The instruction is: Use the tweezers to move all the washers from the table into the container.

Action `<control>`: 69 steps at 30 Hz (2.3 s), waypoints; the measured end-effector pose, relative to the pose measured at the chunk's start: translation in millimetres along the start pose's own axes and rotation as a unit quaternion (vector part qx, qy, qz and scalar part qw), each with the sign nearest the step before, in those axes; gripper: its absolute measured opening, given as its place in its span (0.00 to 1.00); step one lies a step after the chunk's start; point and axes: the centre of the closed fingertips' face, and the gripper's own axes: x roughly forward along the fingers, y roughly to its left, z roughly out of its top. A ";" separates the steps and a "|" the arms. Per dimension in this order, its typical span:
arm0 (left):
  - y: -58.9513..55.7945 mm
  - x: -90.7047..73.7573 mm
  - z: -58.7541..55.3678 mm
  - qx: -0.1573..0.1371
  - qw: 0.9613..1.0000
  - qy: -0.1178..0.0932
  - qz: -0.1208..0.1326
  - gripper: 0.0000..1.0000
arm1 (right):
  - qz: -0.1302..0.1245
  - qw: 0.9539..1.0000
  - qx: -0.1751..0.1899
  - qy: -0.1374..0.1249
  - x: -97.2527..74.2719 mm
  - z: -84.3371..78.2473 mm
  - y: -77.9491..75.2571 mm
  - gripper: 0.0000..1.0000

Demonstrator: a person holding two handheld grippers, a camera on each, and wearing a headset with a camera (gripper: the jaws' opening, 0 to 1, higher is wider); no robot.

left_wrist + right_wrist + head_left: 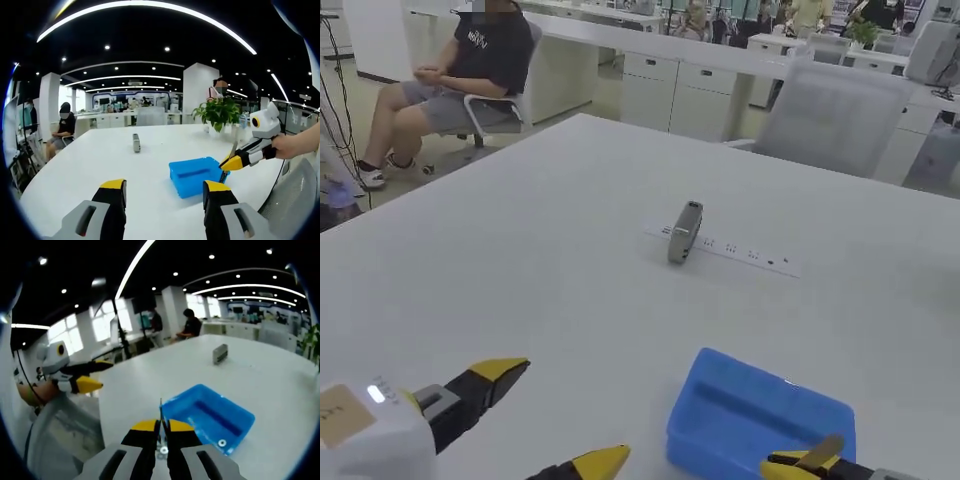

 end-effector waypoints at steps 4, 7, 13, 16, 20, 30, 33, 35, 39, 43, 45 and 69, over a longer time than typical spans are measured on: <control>0.3 -0.2 0.1 -0.001 1.000 -0.001 0.000 0.61 | 0.001 1.000 0.000 0.003 0.9 -1.2 0.9 0.03; 0.0 0.1 -0.1 0.000 1.000 0.000 -0.001 0.61 | 0.002 1.000 0.000 0.001 1.7 -1.0 1.5 0.03; -1.3 0.8 -1.5 0.002 1.000 0.003 -0.005 0.60 | 0.003 1.000 0.009 0.005 7.0 -6.0 0.5 0.03; 0.1 0.3 -1.4 0.001 1.000 0.002 -0.002 0.60 | 0.005 1.000 0.016 0.008 9.3 -8.7 -0.2 0.03; 0.3 0.2 -1.5 0.000 1.000 0.002 -0.002 0.58 | 0.007 1.000 0.023 0.014 12.7 -13.1 -2.3 0.03; -0.3 0.1 -2.9 0.002 1.000 0.005 -0.004 0.56 | 0.020 0.999 0.031 0.034 25.5 -25.7 3.5 0.03; -1.3 0.1 -3.3 0.001 1.000 0.006 -0.006 0.56 | 0.022 0.999 0.027 0.041 28.0 -29.2 4.0 0.03; -1.4 0.1 -3.4 0.002 1.000 0.007 -0.007 0.56 | 0.022 0.999 0.024 0.044 29.1 -30.7 3.3 0.03; -0.5 0.0 -3.8 0.003 1.000 0.008 -0.004 0.56 | 0.025 0.998 0.020 0.048 31.0 -33.0 2.4 0.03; -0.2 0.1 -4.0 0.002 1.000 0.008 -0.004 0.55 | 0.026 0.998 0.007 0.058 31.8 -36.9 3.9 0.03; -0.4 0.3 -4.5 0.004 1.000 0.009 -0.005 0.55 | 0.028 0.998 0.001 0.059 31.9 -37.9 5.5 0.04; -18.4 4.7 -6.5 -0.001 0.999 0.015 -0.049 0.59 | 0.014 0.999 -0.035 0.013 16.2 -11.3 11.0 0.02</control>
